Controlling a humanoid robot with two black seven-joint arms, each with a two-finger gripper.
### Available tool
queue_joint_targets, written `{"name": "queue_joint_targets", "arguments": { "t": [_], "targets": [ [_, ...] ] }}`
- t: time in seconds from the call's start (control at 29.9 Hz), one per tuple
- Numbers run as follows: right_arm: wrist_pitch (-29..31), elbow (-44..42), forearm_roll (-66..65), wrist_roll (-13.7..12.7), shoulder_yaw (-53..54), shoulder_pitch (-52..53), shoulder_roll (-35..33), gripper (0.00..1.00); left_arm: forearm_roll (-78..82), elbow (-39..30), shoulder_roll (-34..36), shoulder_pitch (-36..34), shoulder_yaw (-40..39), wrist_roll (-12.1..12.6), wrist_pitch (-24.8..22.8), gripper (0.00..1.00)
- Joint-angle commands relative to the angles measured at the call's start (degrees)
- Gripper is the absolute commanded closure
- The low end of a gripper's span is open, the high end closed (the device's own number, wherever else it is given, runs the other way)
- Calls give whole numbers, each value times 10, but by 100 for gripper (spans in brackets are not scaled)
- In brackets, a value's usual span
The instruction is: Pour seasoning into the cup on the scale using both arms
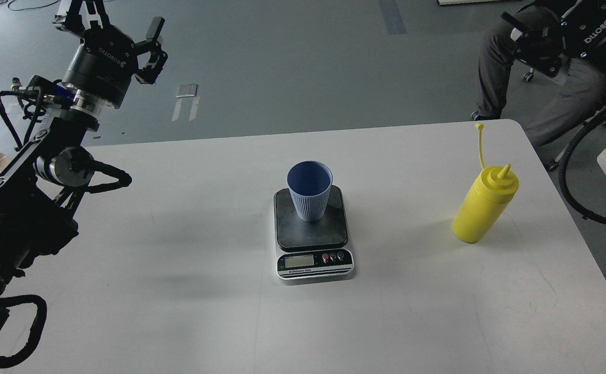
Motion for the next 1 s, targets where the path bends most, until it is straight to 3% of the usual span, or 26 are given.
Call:
{"name": "queue_joint_targets", "arguments": {
  "t": [0.0,0.2,0.43,0.57,0.97],
  "targets": [
    [0,-80,-92,0,-7,62,81,0,1,1,-13,-21,0,0,0,2],
    [0,-149,-158,12,-7,107,161,0,0,13,-31,-33,0,0,0,2],
    [0,-185,-168,70,-9,107,190,0,-4,46,-64,-33,0,0,0,2],
    [0,-193,-199,116,-10,87,191,0,-7,64,-87,-33,-2,0,0,2],
    [0,-188,-209,118,-10,84,188,0,-10,67,-99,-33,-5,0,0,2]
  ]
}}
